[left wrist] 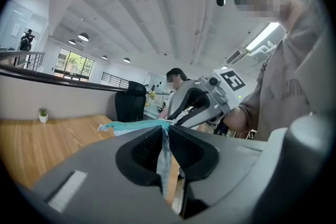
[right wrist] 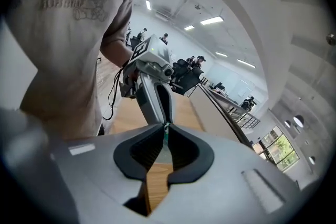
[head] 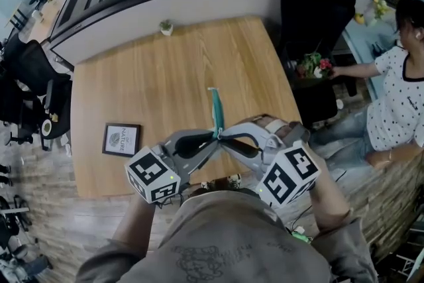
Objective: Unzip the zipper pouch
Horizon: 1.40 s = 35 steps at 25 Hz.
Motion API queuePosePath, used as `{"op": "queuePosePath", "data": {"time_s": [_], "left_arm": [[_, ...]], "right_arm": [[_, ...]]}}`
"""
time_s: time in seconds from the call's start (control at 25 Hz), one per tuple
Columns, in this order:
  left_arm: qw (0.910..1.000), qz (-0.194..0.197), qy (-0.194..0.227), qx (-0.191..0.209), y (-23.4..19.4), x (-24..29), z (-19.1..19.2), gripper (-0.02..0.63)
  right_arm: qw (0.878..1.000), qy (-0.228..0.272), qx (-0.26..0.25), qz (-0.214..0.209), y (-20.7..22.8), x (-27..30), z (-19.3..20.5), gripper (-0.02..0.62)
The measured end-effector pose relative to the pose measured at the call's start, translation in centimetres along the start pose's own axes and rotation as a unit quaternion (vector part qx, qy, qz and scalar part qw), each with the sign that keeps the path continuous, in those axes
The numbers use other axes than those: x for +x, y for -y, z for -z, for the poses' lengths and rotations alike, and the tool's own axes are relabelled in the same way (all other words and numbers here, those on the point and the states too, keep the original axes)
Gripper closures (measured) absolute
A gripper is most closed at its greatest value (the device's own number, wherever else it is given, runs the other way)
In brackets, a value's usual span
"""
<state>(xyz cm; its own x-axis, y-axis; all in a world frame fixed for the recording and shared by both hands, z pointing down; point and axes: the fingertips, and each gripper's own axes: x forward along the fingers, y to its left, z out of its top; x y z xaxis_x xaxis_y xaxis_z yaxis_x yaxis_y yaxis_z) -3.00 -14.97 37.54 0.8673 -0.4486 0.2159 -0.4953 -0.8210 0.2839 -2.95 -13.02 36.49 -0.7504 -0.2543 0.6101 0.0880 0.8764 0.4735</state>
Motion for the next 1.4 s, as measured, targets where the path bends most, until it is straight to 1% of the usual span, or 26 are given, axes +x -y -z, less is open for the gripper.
{"op": "queuePosePath", "data": {"time_s": [0.12, 0.2, 0.28, 0.36, 0.44, 0.48, 0.6, 0.68, 0.76, 0.84, 0.88, 0.96, 1.0, 1.08, 1.12, 1.2, 1.28, 1.4], "left_arm": [[0.9999, -0.003, -0.013, 0.003, -0.1, 0.0, 0.6, 0.563], [0.9998, -0.006, -0.016, 0.006, 0.0, -0.1, 0.8, 0.563], [0.9996, -0.007, -0.02, 0.018, 0.1, -0.1, 0.8, 0.565], [0.9988, -0.003, -0.028, 0.039, 0.4, -0.2, 0.9, 0.565], [0.9972, 0.001, -0.037, 0.065, 0.8, -0.4, 0.9, 0.565], [0.9961, 0.004, -0.04, 0.079, 1.0, -0.5, 0.9, 0.565], [0.9929, 0.015, -0.049, 0.107, 1.6, -0.6, 0.9, 0.566], [0.9917, 0.026, -0.051, 0.115, 2.1, -0.6, 0.9, 0.568], [0.9909, 0.037, -0.052, 0.119, 2.8, -0.6, 0.8, 0.569], [0.9892, 0.05, -0.055, 0.126, 3.6, -0.8, 0.9, 0.571], [0.9872, 0.062, -0.058, 0.135, 4.0, -0.9, 1.1, 0.571], [0.9807, 0.092, -0.07, 0.157, 5.0, -1.4, 1.7, 0.572], [0.9785, 0.105, -0.073, 0.162, 5.4, -1.6, 1.9, 0.572], [0.9789, 0.117, -0.07, 0.152, 5.9, -2.0, 2.1, 0.572], [0.9798, 0.117, -0.068, 0.147, 6.0, -2.1, 2.1, 0.572], [0.9821, 0.113, -0.061, 0.138, 6.0, -2.2, 2.1, 0.572], [0.9832, 0.106, -0.06, 0.136, 5.8, -2.2, 2.0, 0.572], [0.9836, 0.102, -0.055, 0.138, 5.7, -2.1, 1.8, 0.572]], "right_arm": [[1.0, 0.001, 0.016, 0.001, -0.1, -0.1, 0.1, 0.571], [0.999, 0.006, 0.039, 0.002, -0.1, -0.3, 0.3, 0.575], [0.997, 0.014, 0.076, 0.006, 0.3, -0.6, 0.4, 0.578], [0.992, 0.023, 0.125, 0.009, 0.8, -0.9, 0.7, 0.582], [0.983, 0.047, 0.178, 0.006, 1.1, -1.1, 0.7, 0.583], [0.977, 0.063, 0.205, 0.001, 1.3, -1.2, 0.7, 0.584], [0.954, 0.088, 0.284, -0.031, 1.5, -1.6, 1.2, 0.584], [0.942, 0.102, 0.316, -0.047, 1.5, -1.7, 1.6, 0.586], [0.933, 0.109, 0.337, -0.057, 1.5, -1.8, 1.9, 0.587], [0.926, 0.111, 0.357, -0.057, 1.5, -1.8, 2.4, 0.588], [0.923, 0.109, 0.367, -0.05, 1.8, -1.8, 2.8, 0.588], [0.917, 0.102, 0.384, -0.023, 3.0, -1.8, 4.1, 0.589], [0.915, 0.098, 0.392, -0.009, 3.8, -1.9, 4.8, 0.589], [0.911, 0.094, 0.402, 0.008, 4.9, -2.3, 5.9, 0.589], [0.91, 0.096, 0.403, 0.008, 5.1, -2.6, 6.1, 0.589], [0.911, 0.112, 0.397, -0.015, 4.5, -3.3, 5.5, 0.588], [0.912, 0.136, 0.381, -0.061, 2.8, -3.5, 3.9, 0.588], [0.923, 0.153, 0.333, -0.119, -0.1, -3.1, 1.8, 0.583]]}}
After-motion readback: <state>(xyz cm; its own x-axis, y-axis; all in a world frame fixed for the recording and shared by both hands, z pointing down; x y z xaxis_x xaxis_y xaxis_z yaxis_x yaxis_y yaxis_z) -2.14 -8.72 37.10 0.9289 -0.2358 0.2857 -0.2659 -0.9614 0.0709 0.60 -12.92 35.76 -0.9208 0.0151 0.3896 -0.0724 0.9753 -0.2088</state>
